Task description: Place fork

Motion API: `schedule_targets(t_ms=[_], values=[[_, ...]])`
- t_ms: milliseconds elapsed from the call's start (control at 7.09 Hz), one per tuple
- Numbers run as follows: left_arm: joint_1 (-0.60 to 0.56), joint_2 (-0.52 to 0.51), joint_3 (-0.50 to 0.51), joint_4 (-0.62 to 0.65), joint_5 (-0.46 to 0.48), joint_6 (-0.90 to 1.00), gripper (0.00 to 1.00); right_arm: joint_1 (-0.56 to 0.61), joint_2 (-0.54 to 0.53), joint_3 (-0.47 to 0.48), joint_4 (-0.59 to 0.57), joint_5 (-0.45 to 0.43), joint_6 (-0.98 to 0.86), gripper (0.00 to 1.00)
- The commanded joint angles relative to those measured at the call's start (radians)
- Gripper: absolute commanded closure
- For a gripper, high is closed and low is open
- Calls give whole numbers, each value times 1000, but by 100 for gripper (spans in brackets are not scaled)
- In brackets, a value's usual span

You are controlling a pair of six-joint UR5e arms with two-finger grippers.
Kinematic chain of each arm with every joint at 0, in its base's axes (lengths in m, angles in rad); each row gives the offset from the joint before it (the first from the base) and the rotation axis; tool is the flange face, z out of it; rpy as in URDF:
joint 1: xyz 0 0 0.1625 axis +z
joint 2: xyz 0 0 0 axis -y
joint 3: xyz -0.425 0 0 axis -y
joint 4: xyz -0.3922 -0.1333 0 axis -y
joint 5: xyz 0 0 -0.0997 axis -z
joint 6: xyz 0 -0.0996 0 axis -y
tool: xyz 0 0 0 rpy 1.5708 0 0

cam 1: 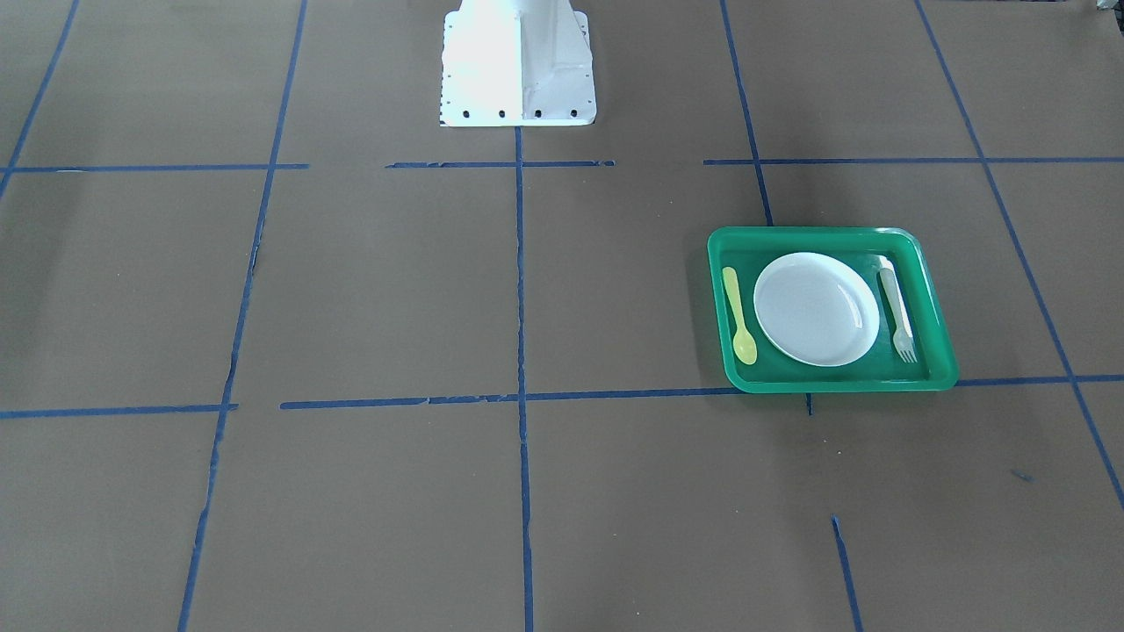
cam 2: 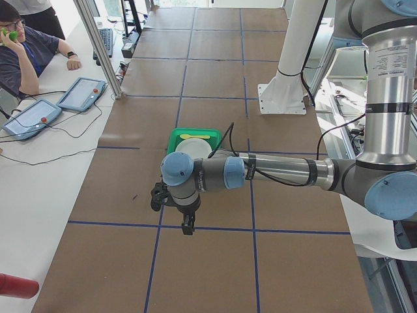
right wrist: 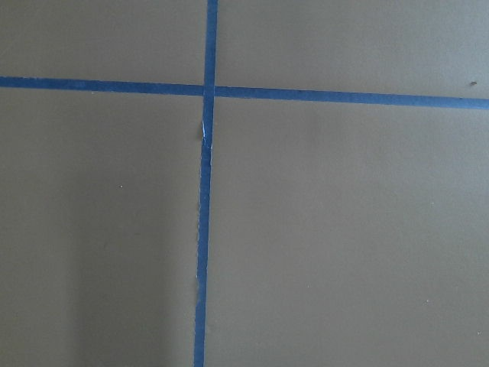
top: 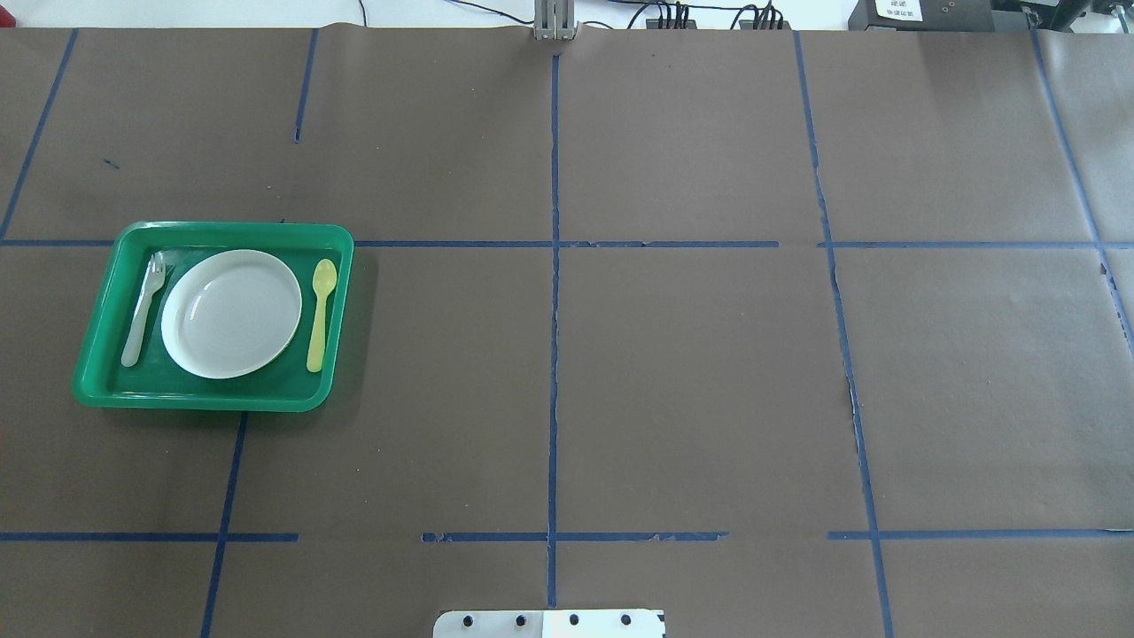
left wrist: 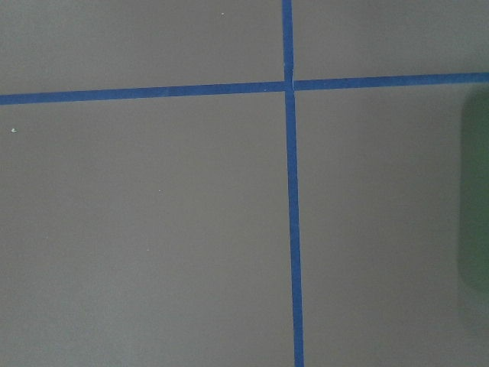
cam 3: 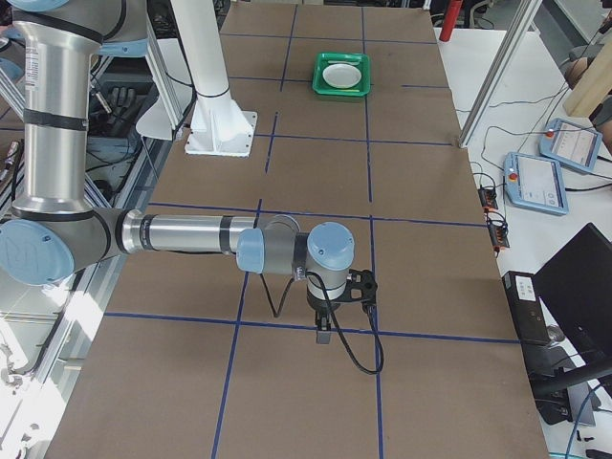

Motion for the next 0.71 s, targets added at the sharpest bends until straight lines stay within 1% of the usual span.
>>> schedule_targets(t_ms=[0, 564], values=[[0, -2, -2, -1, 2, -1, 0, 0, 0, 0, 0, 0, 1, 0], [0, -2, 2, -3, 2, -2, 0, 0, 0, 0, 0, 0, 0, 0]])
